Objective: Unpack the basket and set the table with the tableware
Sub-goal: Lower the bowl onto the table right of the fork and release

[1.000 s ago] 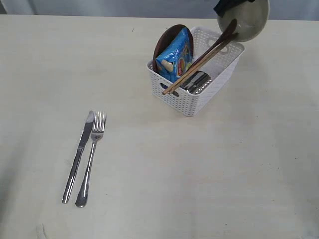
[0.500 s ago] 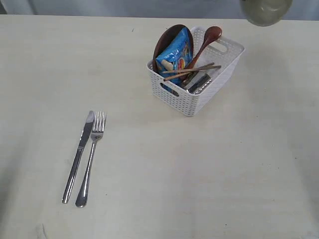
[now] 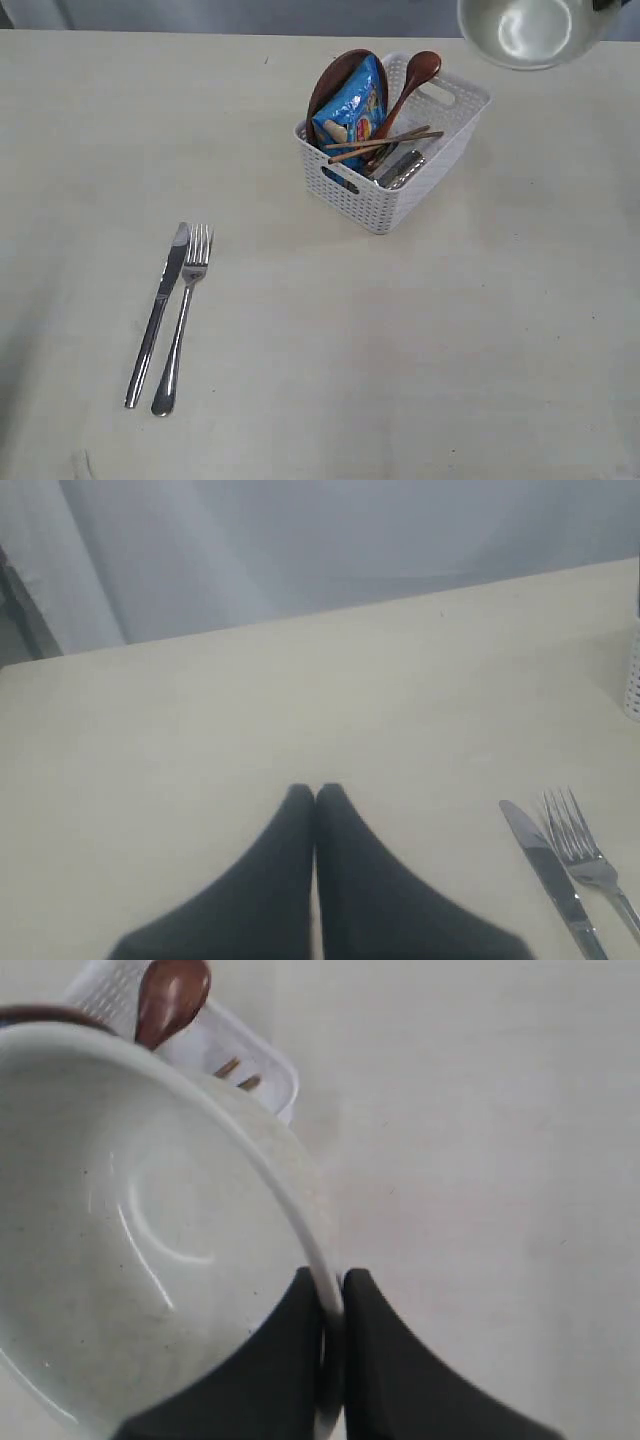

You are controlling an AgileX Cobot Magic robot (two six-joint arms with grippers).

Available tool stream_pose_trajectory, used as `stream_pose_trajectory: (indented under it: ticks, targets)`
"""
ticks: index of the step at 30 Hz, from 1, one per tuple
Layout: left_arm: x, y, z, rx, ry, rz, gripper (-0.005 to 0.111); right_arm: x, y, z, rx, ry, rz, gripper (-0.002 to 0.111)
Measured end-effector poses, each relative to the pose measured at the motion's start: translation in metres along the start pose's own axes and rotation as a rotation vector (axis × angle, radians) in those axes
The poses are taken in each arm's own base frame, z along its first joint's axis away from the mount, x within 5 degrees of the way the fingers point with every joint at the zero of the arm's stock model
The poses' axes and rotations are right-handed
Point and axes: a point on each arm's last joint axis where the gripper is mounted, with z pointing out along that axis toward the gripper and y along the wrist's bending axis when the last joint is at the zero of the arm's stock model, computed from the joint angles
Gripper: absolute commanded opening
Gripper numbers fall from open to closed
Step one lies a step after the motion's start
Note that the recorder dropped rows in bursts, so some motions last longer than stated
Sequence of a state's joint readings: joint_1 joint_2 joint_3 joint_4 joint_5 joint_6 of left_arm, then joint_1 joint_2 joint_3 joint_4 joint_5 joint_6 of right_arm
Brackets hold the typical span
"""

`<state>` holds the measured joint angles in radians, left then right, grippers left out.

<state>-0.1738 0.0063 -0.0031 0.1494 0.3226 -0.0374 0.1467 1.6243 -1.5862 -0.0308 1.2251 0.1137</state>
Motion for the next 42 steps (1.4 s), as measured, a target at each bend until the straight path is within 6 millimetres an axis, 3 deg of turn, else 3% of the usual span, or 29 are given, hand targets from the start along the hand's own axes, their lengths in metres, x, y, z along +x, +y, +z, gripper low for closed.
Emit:
stream_pose_trajectory:
  ticks: [3, 6, 9, 14, 23, 28, 34, 37, 42]
  targets:
    - [0.0, 0.0, 0.0, 0.0, 0.0, 0.0, 0.0, 0.051, 0.014, -0.001, -0.209, 0.101, -0.013, 0.0]
    - [0.0, 0.0, 0.0, 0.0, 0.0, 0.0, 0.0, 0.086, 0.029, 0.005, -0.37, 0.182, -0.016, 0.0]
    - [0.0, 0.0, 0.0, 0.0, 0.0, 0.0, 0.0, 0.123, 0.045, 0.019, -0.435, 0.263, -0.04, 0.0]
    - [0.0, 0.0, 0.0, 0.0, 0.0, 0.0, 0.0, 0.161, 0.073, 0.052, -0.445, 0.339, -0.105, 0.0]
    - [0.0, 0.0, 0.0, 0.0, 0.0, 0.0, 0.0, 0.174, 0.131, 0.099, -0.459, 0.334, -0.176, 0.0]
    - [0.0, 0.0, 0.0, 0.0, 0.0, 0.0, 0.0, 0.179, 0.137, 0.13, -0.418, 0.406, -0.182, 0.0]
    - [0.0, 0.0, 0.0, 0.0, 0.0, 0.0, 0.0, 0.173, 0.144, 0.146, -0.42, 0.359, -0.165, 0.0]
    - [0.0, 0.0, 0.0, 0.0, 0.0, 0.0, 0.0, 0.171, 0.146, 0.151, -0.417, 0.358, -0.16, 0.011]
    - [0.0, 0.0, 0.0, 0.0, 0.0, 0.0, 0.0, 0.173, 0.147, 0.156, -0.41, 0.377, -0.161, 0.043]
